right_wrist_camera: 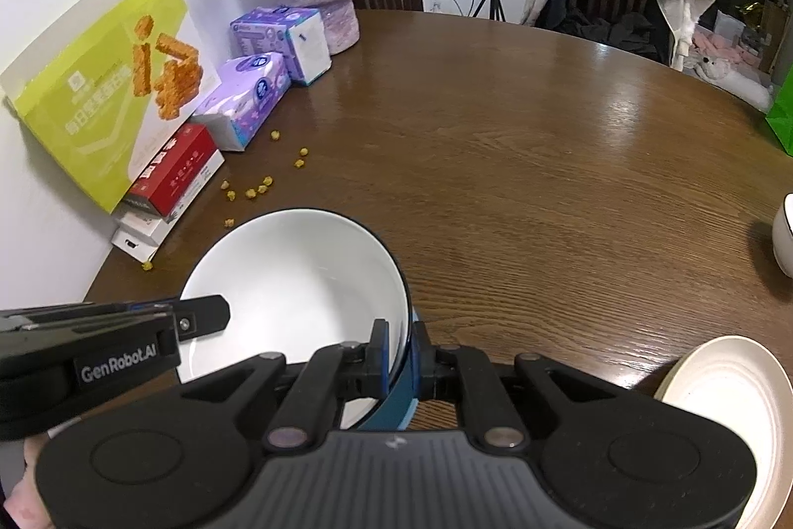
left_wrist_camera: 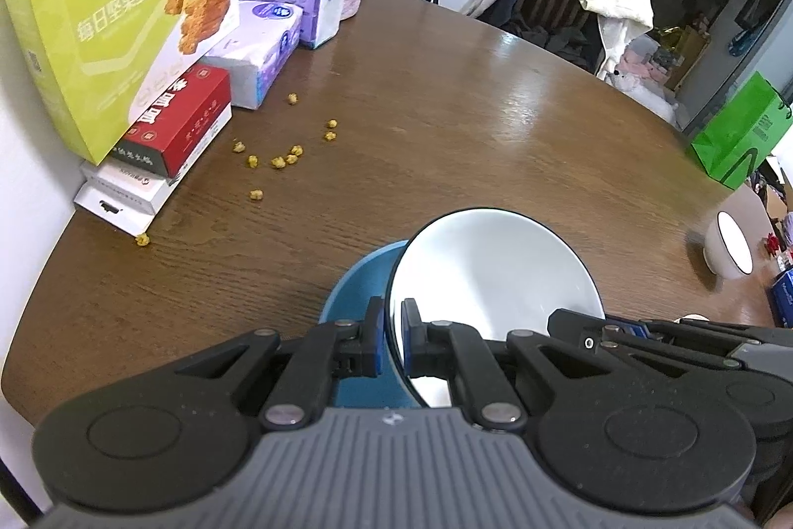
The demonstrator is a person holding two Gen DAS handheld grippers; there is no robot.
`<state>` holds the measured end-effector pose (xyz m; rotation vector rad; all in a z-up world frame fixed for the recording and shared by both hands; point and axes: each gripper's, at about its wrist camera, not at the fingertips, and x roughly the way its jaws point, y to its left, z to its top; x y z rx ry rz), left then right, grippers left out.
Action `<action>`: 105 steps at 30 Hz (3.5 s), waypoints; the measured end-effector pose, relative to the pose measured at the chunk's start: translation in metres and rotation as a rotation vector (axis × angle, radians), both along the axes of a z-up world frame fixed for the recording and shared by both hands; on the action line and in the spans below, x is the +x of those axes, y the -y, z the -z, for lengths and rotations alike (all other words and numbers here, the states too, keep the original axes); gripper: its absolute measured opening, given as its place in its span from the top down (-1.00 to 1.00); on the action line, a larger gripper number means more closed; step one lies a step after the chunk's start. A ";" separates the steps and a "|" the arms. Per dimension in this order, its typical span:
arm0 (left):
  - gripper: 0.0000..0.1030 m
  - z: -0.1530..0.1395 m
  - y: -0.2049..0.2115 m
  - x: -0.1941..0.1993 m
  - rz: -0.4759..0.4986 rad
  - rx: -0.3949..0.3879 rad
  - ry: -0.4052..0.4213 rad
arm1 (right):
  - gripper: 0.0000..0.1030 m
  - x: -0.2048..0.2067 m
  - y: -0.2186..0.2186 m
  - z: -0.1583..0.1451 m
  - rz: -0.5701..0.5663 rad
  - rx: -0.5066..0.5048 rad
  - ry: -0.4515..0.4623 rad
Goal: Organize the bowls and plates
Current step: 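Lower the white bowl into the blue bowl with both grippers, then open both grippers to release the white bowl inside the blue bowl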
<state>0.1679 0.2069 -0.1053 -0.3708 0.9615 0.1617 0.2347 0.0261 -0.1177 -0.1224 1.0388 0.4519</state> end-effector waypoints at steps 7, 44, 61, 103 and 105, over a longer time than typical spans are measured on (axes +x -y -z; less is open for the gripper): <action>0.86 0.007 -0.004 0.003 -0.001 0.000 -0.020 | 0.84 0.004 -0.008 0.007 -0.014 -0.006 -0.014; 0.86 0.043 -0.002 0.019 0.051 0.022 -0.143 | 0.83 0.015 -0.023 0.047 -0.060 -0.086 -0.079; 0.84 0.045 -0.002 0.020 0.052 0.017 -0.154 | 0.75 0.016 -0.027 0.048 -0.074 -0.102 -0.077; -0.61 -0.014 -0.021 -0.003 -0.019 0.082 0.011 | -0.49 0.015 -0.009 0.009 -0.062 0.023 -0.051; -0.79 -0.018 -0.020 -0.005 -0.019 0.097 0.029 | -0.61 0.011 -0.007 0.003 -0.066 0.024 -0.023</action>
